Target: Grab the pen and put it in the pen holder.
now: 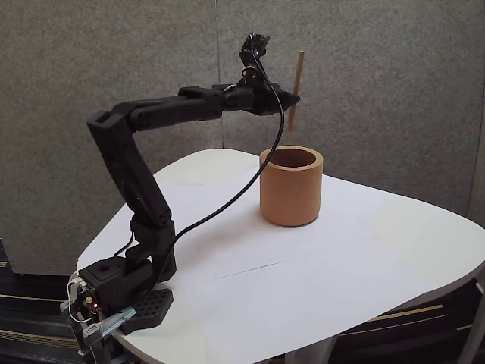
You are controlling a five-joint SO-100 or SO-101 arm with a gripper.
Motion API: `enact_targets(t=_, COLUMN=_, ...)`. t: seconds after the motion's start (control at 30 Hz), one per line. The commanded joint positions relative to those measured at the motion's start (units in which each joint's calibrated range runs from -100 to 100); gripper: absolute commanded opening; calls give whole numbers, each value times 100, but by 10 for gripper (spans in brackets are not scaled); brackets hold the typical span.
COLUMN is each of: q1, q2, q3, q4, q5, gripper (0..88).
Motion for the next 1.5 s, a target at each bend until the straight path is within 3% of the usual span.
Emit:
enact_targets(t=0.0, q1=20, q2=-212, q3=171, q4=-475, q5=235, gripper=5)
enact_targets(t=0.3, q1=85, q2=-244, q3=1336, q4=-1025, q5=325, gripper=5)
enact_targets(t=0.93, q1=93, q2=-130, q3=1661, q4=-1025, q5=298, gripper=5)
enact_targets(t=1.47, q1=93, q2=1106, q3=1029, q4=-1034, q5=298, gripper=5)
